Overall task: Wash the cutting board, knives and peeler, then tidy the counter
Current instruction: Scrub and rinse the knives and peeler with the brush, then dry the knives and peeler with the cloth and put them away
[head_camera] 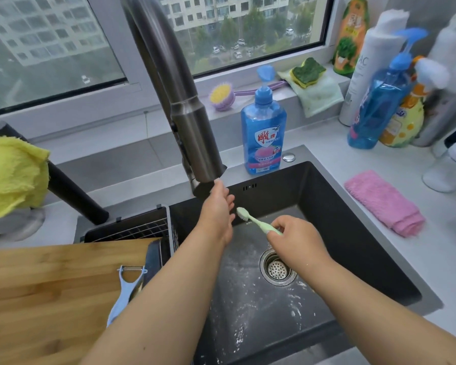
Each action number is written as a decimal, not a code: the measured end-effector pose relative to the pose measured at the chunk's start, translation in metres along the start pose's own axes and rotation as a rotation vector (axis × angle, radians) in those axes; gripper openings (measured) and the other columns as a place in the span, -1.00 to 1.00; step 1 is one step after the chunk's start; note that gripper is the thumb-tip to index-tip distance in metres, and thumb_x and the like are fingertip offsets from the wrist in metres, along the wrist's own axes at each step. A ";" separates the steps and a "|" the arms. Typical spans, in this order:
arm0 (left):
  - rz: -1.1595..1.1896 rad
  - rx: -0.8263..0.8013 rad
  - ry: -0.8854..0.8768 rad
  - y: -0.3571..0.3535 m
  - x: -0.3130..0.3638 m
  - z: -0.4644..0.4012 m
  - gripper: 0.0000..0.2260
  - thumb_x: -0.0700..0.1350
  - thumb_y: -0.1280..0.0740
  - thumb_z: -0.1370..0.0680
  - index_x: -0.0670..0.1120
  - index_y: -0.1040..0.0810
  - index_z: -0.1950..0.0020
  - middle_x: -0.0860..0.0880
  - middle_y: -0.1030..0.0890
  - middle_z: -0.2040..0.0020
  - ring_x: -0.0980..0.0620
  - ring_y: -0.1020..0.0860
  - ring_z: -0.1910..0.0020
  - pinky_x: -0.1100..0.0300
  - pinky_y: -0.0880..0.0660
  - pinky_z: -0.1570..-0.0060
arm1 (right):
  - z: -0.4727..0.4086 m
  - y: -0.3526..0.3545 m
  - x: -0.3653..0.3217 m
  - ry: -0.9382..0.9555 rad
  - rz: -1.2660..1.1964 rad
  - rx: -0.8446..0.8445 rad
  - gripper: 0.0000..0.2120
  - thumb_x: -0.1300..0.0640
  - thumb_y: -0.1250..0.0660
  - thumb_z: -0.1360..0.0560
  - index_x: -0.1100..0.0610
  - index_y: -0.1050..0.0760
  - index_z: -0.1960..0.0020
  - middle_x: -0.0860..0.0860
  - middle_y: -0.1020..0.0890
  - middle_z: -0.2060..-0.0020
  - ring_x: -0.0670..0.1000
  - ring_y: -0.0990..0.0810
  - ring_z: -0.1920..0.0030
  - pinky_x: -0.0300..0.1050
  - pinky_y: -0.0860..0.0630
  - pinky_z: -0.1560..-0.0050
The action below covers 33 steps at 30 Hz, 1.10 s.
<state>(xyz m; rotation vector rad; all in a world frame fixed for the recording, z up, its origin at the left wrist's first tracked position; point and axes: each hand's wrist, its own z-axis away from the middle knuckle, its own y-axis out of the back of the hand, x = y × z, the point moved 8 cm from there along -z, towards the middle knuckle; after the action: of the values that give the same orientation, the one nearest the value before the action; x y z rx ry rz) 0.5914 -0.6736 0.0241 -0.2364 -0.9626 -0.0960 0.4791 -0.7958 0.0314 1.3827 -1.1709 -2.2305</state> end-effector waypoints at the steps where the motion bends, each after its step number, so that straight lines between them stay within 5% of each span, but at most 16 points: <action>1: -0.043 0.008 0.016 -0.005 -0.006 0.001 -0.45 0.19 -0.05 -0.64 -0.12 -0.31 -0.50 -0.11 -0.40 -0.44 -0.08 -0.34 -0.44 -0.03 -0.25 -0.41 | -0.002 0.003 0.005 -0.012 0.013 0.014 -0.90 0.06 -0.24 -0.50 0.02 -0.52 0.08 -0.04 -0.58 0.25 0.02 -0.54 0.23 -0.10 -0.38 0.30; 16: -0.111 -0.308 0.162 -0.116 -0.052 -0.004 -0.45 0.22 -0.06 -0.63 -0.13 -0.38 -0.44 -0.10 -0.55 -0.26 -0.05 -0.47 -0.25 -0.02 -0.41 -0.28 | -0.088 0.115 0.091 -0.198 -0.020 0.488 -0.74 0.18 -0.43 -0.45 0.09 -0.60 -0.14 0.09 -0.61 -0.01 0.07 -0.47 -0.01 -0.18 -0.35 0.10; 24: -0.078 -0.305 0.212 -0.126 -0.060 -0.016 -0.47 0.20 -0.04 -0.65 -0.15 -0.39 -0.43 -0.12 -0.58 -0.24 -0.07 -0.49 -0.26 -0.04 -0.41 -0.29 | -0.134 0.136 0.104 -0.246 0.012 0.557 -0.71 0.19 -0.41 -0.50 0.12 -0.55 -0.21 0.09 -0.56 -0.10 0.08 -0.47 -0.10 -0.18 -0.36 0.00; 33: -0.047 -0.270 0.232 -0.127 -0.064 -0.020 -0.49 0.18 -0.06 -0.65 -0.17 -0.45 -0.37 -0.13 -0.61 -0.20 -0.06 -0.54 -0.20 0.06 -0.51 -0.05 | -0.159 0.130 0.103 -0.211 0.212 0.486 -0.68 0.11 -0.38 -0.52 0.16 -0.48 -0.24 0.11 -0.56 -0.10 0.12 -0.45 -0.10 -0.07 -0.39 -0.02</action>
<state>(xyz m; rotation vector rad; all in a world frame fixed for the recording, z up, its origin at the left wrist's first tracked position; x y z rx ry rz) 0.5474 -0.8037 -0.0201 -0.4412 -0.7226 -0.2914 0.5371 -1.0181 0.0288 1.1174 -1.9323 -2.0589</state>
